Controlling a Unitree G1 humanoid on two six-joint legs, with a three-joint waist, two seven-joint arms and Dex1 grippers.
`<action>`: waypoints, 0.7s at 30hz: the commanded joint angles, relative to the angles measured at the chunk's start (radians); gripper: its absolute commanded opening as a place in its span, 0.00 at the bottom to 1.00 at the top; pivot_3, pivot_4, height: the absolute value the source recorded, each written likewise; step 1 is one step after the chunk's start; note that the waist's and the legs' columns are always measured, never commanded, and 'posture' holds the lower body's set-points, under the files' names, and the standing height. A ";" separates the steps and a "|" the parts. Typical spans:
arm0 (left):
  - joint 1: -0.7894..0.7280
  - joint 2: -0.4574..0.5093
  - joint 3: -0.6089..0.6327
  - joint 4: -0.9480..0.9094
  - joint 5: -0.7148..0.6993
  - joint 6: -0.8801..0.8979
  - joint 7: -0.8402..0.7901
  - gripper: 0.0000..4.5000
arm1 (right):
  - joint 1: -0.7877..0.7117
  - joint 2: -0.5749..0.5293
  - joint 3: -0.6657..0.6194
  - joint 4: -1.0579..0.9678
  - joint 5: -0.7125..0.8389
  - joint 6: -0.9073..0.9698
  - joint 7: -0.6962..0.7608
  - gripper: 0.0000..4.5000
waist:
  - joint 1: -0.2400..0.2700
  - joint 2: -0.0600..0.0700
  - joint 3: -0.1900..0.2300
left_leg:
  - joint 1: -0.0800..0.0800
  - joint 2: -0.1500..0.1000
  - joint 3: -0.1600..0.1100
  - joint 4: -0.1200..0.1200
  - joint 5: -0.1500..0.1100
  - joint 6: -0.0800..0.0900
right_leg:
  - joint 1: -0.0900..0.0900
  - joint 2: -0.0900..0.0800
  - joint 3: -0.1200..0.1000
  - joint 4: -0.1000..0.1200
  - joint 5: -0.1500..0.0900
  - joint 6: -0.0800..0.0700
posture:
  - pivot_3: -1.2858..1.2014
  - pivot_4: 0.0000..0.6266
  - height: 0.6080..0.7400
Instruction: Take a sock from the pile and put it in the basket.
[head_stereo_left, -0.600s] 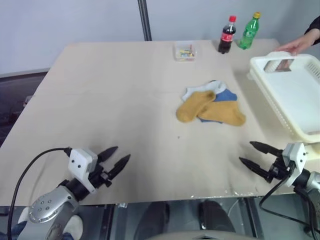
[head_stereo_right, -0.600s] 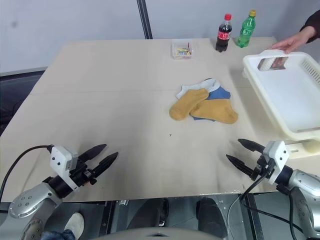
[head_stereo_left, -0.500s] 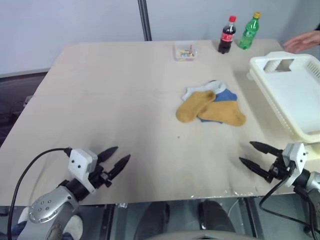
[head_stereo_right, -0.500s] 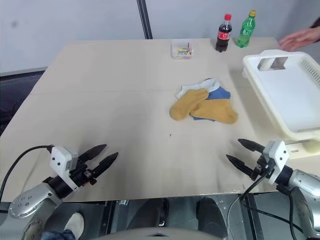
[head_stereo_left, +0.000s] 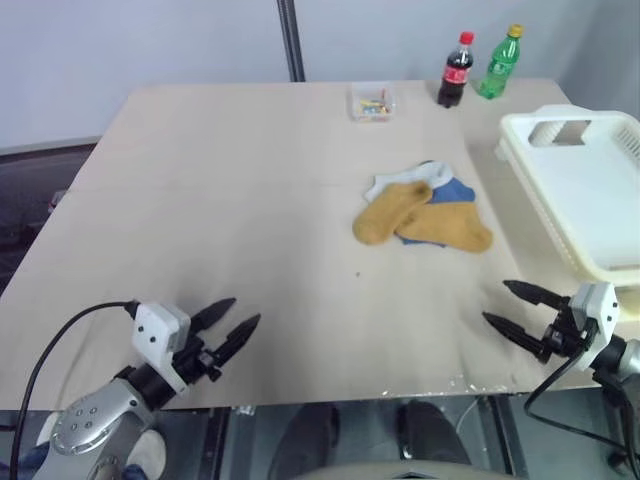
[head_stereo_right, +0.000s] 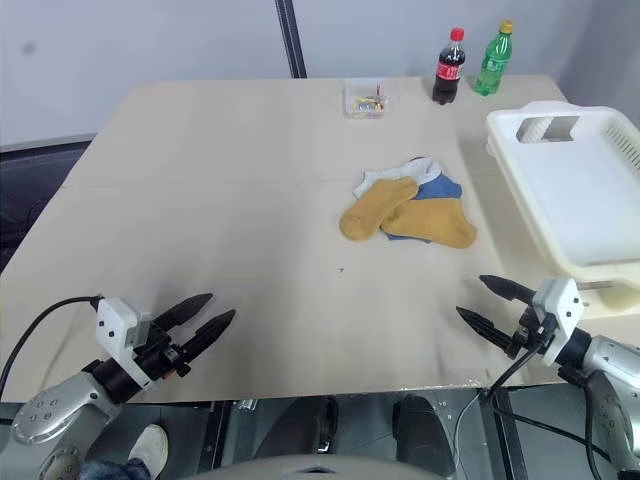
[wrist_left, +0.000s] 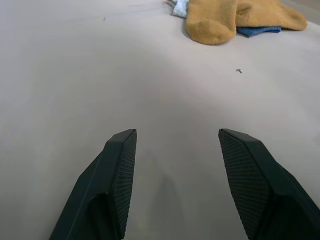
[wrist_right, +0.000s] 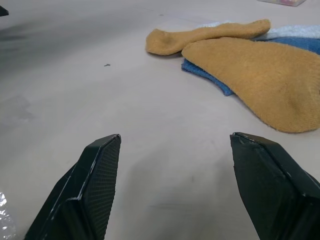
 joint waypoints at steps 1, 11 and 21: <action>-0.003 0.009 0.007 -0.041 -0.006 -0.009 -0.003 0.62 | -0.009 -0.008 -0.025 -0.022 0.022 -0.007 0.005 0.81 | 0.000 0.000 0.000 | 0.000 0.000 0.000 0.000 0.000 0.000 | 0.000 0.000 0.000 0.000 0.000 0.000 | 0.52 0.24 1.00; -0.049 0.028 0.046 -0.047 -0.098 0.032 -0.024 0.62 | -0.049 -0.020 0.030 -0.067 0.008 0.094 -0.052 0.81 | -0.001 0.000 0.000 | 0.000 0.000 0.000 0.000 0.000 0.000 | 0.000 0.000 0.000 0.000 0.000 0.000 | 0.52 0.24 1.00; -0.072 0.138 0.133 -0.047 -0.264 0.123 -0.112 0.62 | -0.520 0.133 0.368 -0.024 -0.247 0.321 -0.359 0.81 | -0.003 0.000 0.000 | 0.001 0.002 0.000 0.000 0.000 -0.001 | -0.001 0.003 0.000 0.001 0.001 -0.002 | 0.52 0.24 1.00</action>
